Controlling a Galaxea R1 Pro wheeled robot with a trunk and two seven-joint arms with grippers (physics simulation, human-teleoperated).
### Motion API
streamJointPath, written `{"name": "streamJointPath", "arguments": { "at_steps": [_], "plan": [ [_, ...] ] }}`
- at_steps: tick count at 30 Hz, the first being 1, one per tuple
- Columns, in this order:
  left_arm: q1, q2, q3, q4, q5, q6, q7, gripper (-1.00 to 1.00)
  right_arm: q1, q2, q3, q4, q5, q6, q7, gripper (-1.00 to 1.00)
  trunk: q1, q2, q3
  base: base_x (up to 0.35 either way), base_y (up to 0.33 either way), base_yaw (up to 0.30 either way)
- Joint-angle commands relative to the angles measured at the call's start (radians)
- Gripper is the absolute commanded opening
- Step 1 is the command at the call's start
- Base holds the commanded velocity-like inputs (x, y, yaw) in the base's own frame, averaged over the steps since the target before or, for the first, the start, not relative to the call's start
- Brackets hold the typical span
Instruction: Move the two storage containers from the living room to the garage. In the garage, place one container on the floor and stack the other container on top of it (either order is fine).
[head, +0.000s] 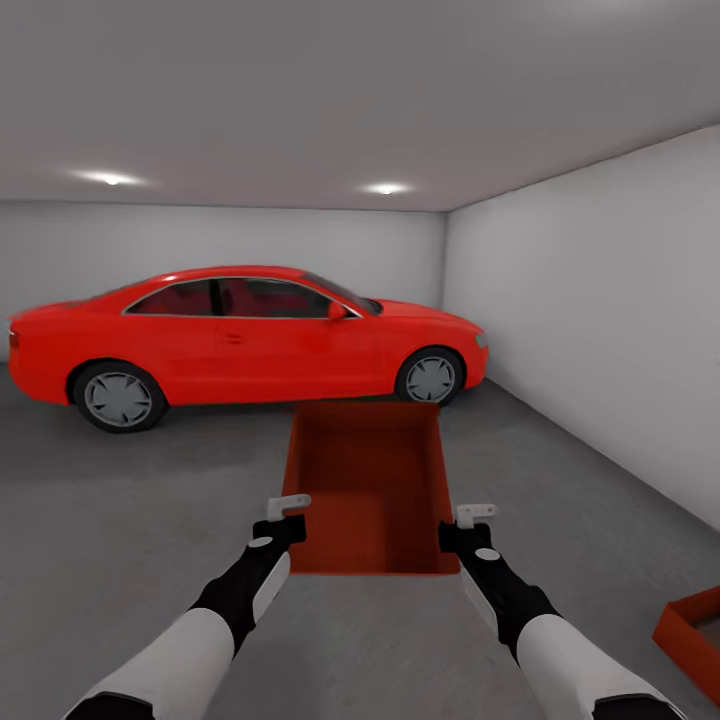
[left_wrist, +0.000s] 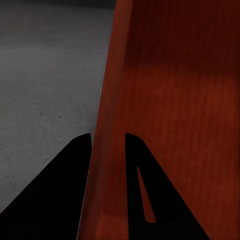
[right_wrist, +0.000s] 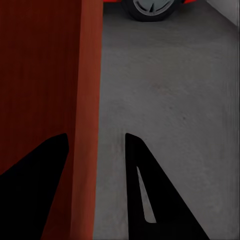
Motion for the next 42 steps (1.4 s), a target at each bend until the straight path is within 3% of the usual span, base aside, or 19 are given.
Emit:
{"name": "streamJointPath", "arguments": {
  "at_steps": [1,11,42],
  "plan": [
    [0.0,0.02,0.04,-0.006,-0.015,0.006,0.058,-1.0,-0.001,-0.01,-0.068,0.002,0.004,0.001,-0.017,-1.0,0.001,-0.001,0.0,0.322,0.0,-0.287],
    [0.0,0.02,0.04,-0.008,-0.015,0.006,0.058,-1.0,-0.001,-0.01,-0.068,0.001,0.003,0.007,-0.017,-1.0,0.001,-0.001,0.0,0.259,0.0,-0.287],
    [0.0,0.02,0.04,-0.01,-0.014,0.006,0.058,-1.0,-0.001,-0.011,-0.068,0.002,0.003,0.012,-0.017,-1.0,0.001,-0.001,0.0,0.004,0.0,-0.287]
  ]
}}
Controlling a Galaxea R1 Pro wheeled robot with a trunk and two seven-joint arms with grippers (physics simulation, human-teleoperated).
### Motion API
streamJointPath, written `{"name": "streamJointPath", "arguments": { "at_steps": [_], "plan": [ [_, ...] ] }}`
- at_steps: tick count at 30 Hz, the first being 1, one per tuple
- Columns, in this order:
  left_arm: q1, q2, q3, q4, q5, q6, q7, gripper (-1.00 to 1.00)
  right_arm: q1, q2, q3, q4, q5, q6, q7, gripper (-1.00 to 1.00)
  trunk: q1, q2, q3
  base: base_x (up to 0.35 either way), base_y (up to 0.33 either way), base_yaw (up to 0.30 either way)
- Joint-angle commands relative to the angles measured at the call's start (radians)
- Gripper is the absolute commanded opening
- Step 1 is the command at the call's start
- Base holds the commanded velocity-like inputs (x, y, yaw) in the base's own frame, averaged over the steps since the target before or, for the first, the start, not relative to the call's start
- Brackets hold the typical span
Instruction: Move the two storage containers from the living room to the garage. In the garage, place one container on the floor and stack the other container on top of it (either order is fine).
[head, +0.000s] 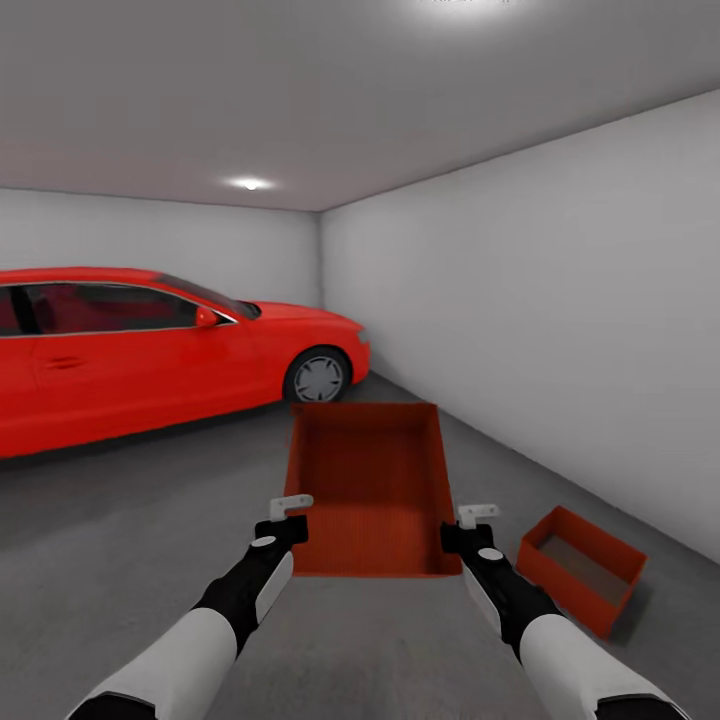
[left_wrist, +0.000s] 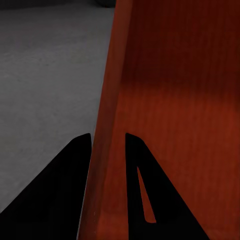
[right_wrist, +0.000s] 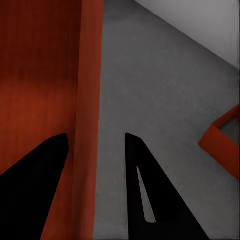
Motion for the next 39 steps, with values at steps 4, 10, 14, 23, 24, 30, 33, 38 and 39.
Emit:
{"name": "streamJointPath", "arguments": {
  "at_steps": [4,10,14,23,24,30,33,38,39],
  "plan": [
    [0.0,0.029,0.046,-0.006,-0.016,-0.01,0.041,-1.0,0.0,-0.003,-0.06,0.002,0.003,0.003,-0.032,-1.0,0.0,-0.001,0.0,0.0,0.0,-0.288],
    [0.0,0.029,0.046,-0.006,-0.016,-0.009,0.041,-1.0,0.0,-0.004,-0.06,0.002,0.003,0.003,-0.033,-1.0,0.0,-0.001,0.0,0.0,0.0,-0.287],
    [0.0,0.029,0.046,-0.006,-0.015,-0.01,0.041,-1.0,0.0,-0.004,-0.06,0.001,0.003,0.003,-0.033,-1.0,0.0,-0.001,0.0,0.0,0.0,-0.287],
    [0.0,0.028,0.046,-0.006,-0.016,-0.01,0.041,-1.0,0.0,-0.004,-0.06,0.001,0.003,0.003,-0.033,-1.0,0.0,-0.001,0.0,0.0,0.0,-0.287],
    [0.0,0.028,0.046,-0.006,-0.016,-0.01,0.041,-1.0,0.0,-0.004,-0.06,0.001,0.003,0.003,-0.033,-1.0,0.0,-0.001,0.0,0.0,0.0,-0.287],
    [0.0,0.027,0.046,-0.006,-0.015,-0.009,0.041,-1.0,0.0,-0.004,-0.06,0.001,0.003,0.003,-0.033,-1.0,0.0,-0.001,0.0,0.0,0.0,-0.287],
    [0.0,0.027,0.046,-0.006,-0.015,-0.009,0.041,-1.0,0.0,-0.004,-0.06,0.001,0.003,0.001,-0.033,-1.0,0.0,-0.001,0.0,0.0,0.0,-0.287],
    [0.0,0.028,0.046,-0.006,-0.015,-0.009,0.041,-1.0,0.0,-0.003,-0.06,0.001,0.003,0.001,-0.033,-1.0,0.0,-0.001,0.0,0.0,0.0,-0.287],
    [0.0,0.027,0.046,-0.006,-0.015,-0.009,0.041,-1.0,0.0,-0.003,-0.06,0.001,0.003,0.001,-0.033,-1.0,0.0,-0.001,0.0,0.0,0.0,-0.287]
  ]
}}
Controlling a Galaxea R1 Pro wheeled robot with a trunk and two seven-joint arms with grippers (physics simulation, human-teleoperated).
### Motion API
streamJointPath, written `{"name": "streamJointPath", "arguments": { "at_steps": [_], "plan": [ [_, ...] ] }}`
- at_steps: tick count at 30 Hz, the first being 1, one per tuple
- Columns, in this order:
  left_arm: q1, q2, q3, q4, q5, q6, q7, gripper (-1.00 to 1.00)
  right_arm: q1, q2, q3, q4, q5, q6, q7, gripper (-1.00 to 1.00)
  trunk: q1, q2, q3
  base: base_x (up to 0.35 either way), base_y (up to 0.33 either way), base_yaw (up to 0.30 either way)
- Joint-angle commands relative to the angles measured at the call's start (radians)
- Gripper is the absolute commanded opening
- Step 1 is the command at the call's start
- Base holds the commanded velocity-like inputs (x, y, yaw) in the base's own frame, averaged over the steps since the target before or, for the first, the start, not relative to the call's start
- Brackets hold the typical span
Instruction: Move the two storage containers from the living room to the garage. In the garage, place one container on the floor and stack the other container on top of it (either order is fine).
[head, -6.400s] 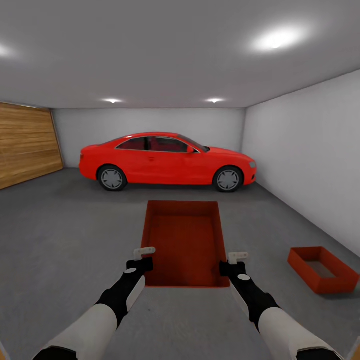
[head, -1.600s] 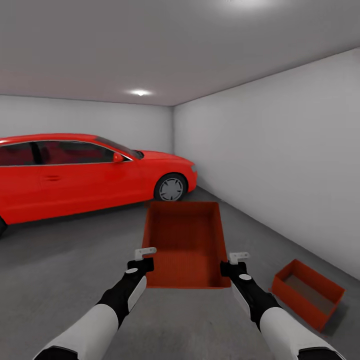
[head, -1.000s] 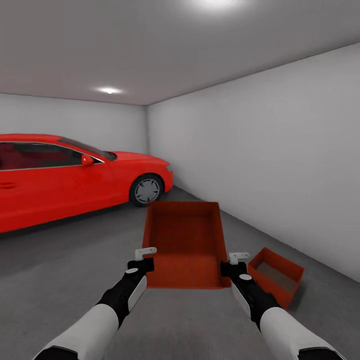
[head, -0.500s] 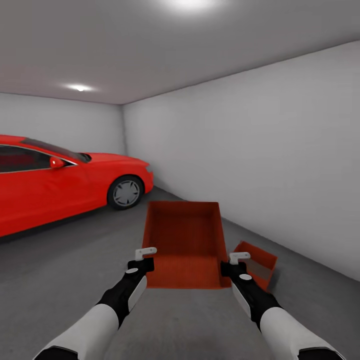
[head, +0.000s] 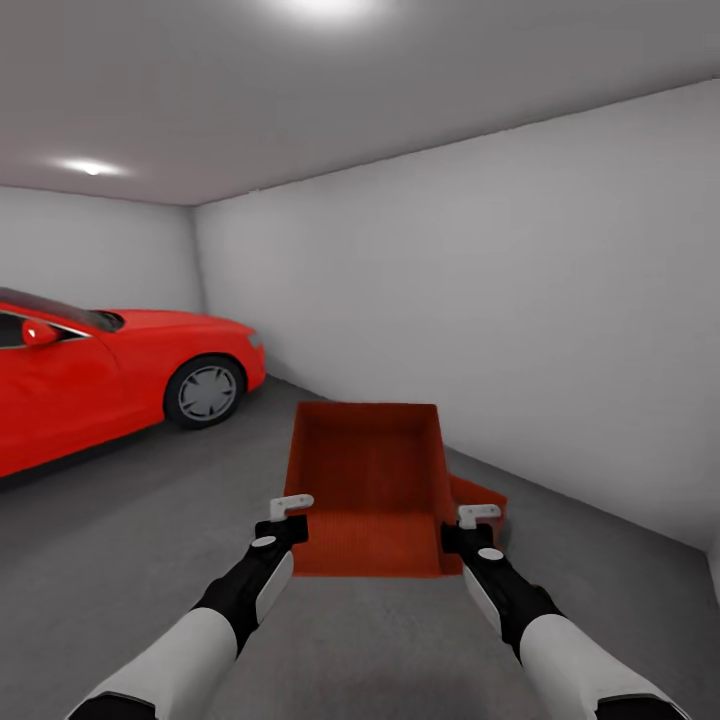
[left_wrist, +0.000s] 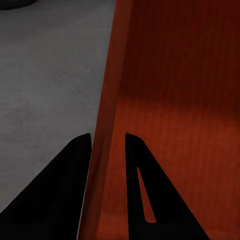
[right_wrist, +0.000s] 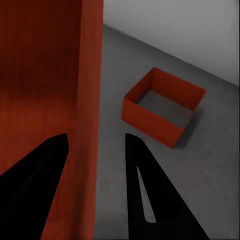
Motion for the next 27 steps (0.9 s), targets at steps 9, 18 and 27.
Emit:
{"name": "streamJointPath", "arguments": {
  "at_steps": [9,18,27],
  "plan": [
    [0.0,0.027,0.047,-0.006,-0.016,-0.007,0.041,-1.0,0.0,-0.002,-0.06,0.002,0.003,0.002,-0.033,-1.0,0.0,-0.001,0.0,0.0,0.0,-0.287],
    [0.0,0.029,0.047,-0.004,-0.016,-0.007,0.04,-1.0,0.0,-0.002,-0.06,0.002,0.003,0.002,-0.031,-1.0,0.0,-0.001,0.0,0.187,0.0,-0.153],
    [0.0,0.029,0.047,-0.004,-0.016,-0.007,0.04,-1.0,0.0,-0.003,-0.06,0.002,0.003,0.002,-0.031,-1.0,0.0,-0.001,0.0,0.317,0.0,-0.006]
  ]
}}
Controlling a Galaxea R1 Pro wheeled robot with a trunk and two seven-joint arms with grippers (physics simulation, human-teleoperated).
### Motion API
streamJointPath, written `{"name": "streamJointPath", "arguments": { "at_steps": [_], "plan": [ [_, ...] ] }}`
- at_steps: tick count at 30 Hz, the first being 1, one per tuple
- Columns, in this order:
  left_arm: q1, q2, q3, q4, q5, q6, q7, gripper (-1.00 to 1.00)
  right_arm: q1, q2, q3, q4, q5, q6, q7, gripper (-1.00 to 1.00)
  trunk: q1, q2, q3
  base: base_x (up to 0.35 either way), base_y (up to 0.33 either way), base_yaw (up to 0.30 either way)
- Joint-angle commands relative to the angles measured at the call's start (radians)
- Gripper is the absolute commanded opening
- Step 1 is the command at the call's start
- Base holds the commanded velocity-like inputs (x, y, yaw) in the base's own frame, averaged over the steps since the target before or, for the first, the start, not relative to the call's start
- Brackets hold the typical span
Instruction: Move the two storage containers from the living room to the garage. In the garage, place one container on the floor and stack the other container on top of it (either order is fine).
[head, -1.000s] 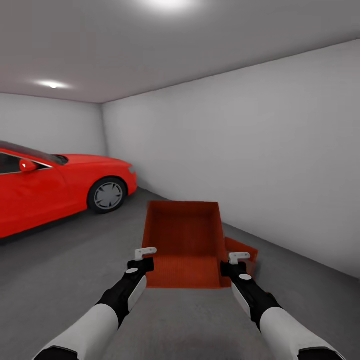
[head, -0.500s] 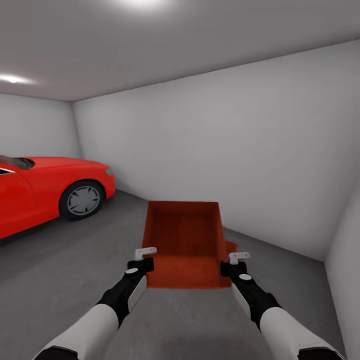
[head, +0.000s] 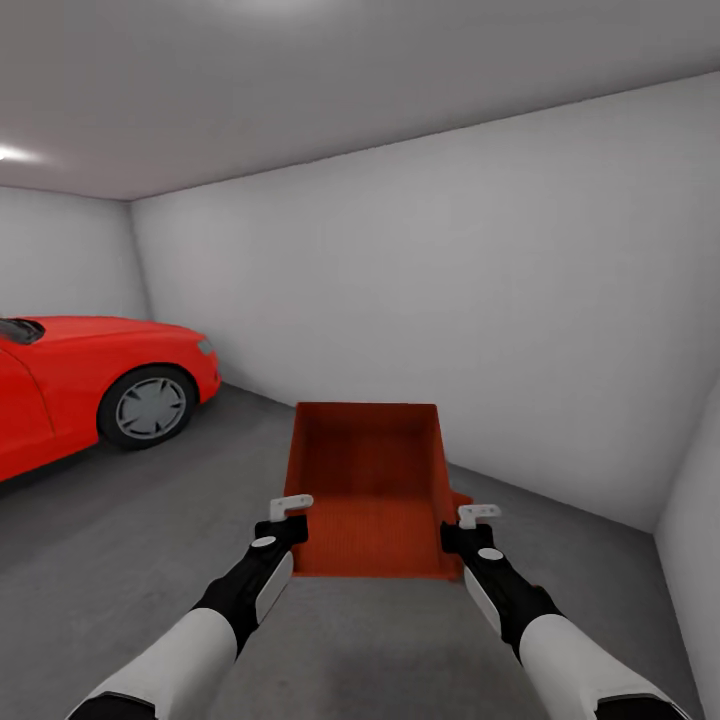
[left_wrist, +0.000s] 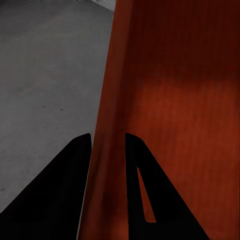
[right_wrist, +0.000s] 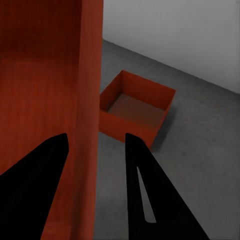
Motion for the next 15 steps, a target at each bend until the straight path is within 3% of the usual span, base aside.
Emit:
{"name": "streamJointPath", "arguments": {
  "at_steps": [1,15],
  "plan": [
    [-0.001,0.029,0.046,-0.005,-0.016,-0.005,0.041,-1.0,0.0,-0.003,-0.062,0.001,0.003,0.002,-0.031,-1.0,0.001,-0.001,0.0,0.321,0.0,0.0],
    [-0.001,0.029,0.045,-0.006,-0.016,-0.005,0.041,-1.0,0.0,-0.006,-0.062,0.002,0.003,-0.002,-0.031,-1.0,0.001,-0.001,0.0,0.322,0.0,0.0]
  ]
}}
